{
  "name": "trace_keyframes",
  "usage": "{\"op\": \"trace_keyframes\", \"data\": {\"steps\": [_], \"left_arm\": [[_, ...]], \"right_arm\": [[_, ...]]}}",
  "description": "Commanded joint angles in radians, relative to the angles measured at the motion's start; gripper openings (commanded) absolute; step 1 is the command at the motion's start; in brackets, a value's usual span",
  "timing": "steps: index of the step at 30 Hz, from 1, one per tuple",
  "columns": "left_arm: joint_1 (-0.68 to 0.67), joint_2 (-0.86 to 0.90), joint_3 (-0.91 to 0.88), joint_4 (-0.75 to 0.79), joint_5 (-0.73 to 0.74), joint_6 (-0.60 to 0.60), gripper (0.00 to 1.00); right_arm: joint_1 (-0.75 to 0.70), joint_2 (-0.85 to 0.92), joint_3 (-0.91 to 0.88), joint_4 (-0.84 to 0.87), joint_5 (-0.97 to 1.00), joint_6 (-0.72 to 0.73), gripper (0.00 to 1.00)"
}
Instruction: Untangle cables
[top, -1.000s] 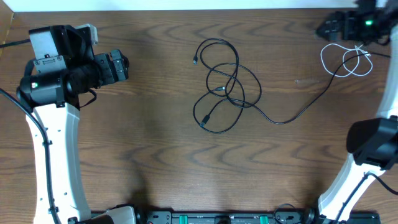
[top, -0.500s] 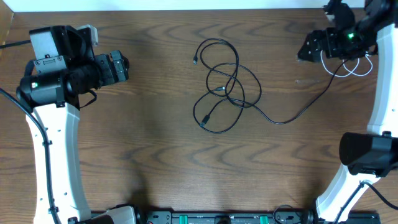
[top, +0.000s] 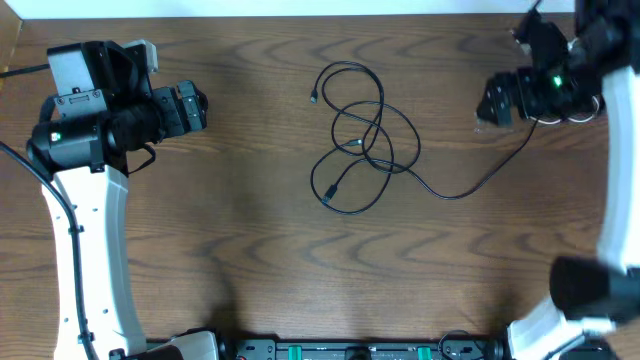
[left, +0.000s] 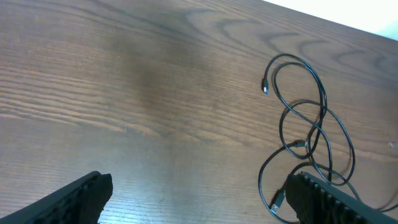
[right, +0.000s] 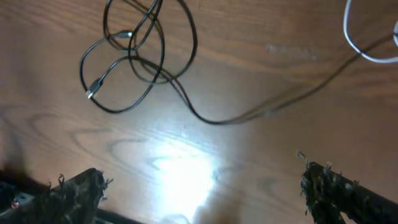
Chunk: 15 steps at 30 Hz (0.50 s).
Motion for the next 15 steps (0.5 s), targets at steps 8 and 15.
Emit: {"op": "trace_keyframes", "data": {"steps": [8, 15], "left_arm": [[-0.002, 0.006, 0.003, 0.004, 0.002, -0.001, 0.94], [-0.002, 0.006, 0.003, 0.003, 0.002, -0.001, 0.94]], "right_arm": [[0.065, -0.116, -0.556, 0.349, -0.005, 0.001, 0.97], [0.171, -0.038, -0.748, 0.606, 0.006, -0.077, 0.97]]}}
